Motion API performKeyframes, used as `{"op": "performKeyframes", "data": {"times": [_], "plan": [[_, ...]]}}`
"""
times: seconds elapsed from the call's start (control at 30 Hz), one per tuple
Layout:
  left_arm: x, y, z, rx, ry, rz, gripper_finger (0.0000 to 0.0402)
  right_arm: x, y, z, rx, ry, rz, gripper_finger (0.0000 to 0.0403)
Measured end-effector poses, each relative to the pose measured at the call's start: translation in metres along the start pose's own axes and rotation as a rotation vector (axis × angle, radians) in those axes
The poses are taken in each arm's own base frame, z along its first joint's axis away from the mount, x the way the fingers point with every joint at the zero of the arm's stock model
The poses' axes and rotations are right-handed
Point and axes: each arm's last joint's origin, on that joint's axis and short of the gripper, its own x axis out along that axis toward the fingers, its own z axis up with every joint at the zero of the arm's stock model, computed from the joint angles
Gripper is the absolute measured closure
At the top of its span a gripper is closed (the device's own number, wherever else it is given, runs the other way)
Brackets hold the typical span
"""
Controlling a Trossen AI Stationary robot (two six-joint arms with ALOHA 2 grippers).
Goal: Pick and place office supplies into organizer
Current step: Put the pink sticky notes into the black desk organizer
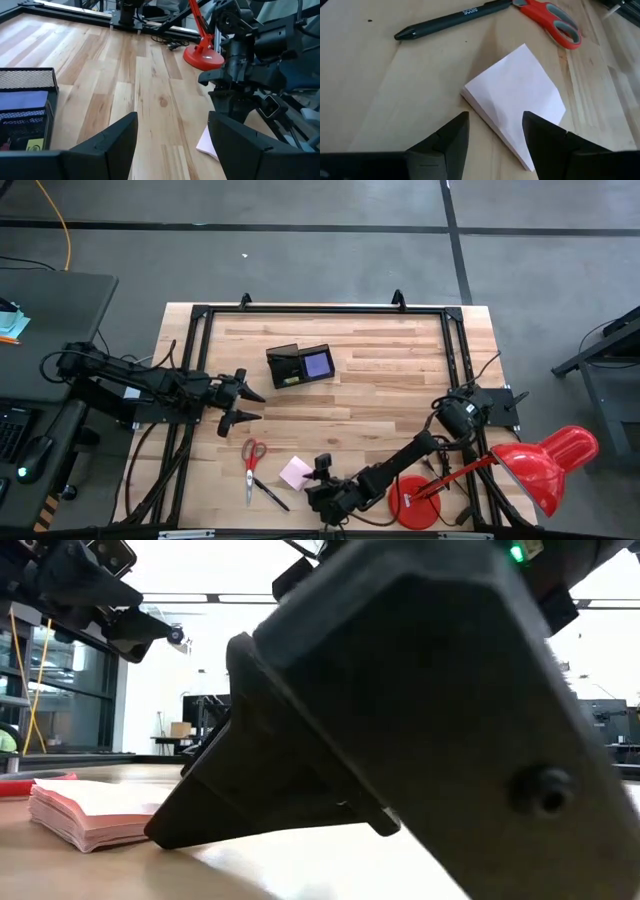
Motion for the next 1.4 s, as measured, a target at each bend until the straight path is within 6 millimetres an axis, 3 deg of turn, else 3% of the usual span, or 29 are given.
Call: {"op": "performKeyframes", "data": {"times": [0.23, 0.53, 1.07, 1.4], "plan": [[0.000, 0.000, 0.000, -0.006, 0.002, 0.001, 0.0172, 0.008, -0.009, -0.002, 0.089, 0.024, 0.019, 0.0257], [0.000, 0.000, -0.001, -0.006, 0.006, 0.001, 0.0172, 0.012, -0.012, -0.001, 0.132, 0.015, 0.032, 0.0394], [0.000, 0.000, -0.001, -0.006, 0.007, 0.001, 0.0172, 0.013, -0.020, 0.005, 0.143, -0.065, -0.226, 0.0402], [0.000, 0.003, -0.005, -0.003, 0.050, 0.066, 0.0172, 0.014, -0.021, 0.006, 0.162, -0.070, -0.187, 0.0389]]}}
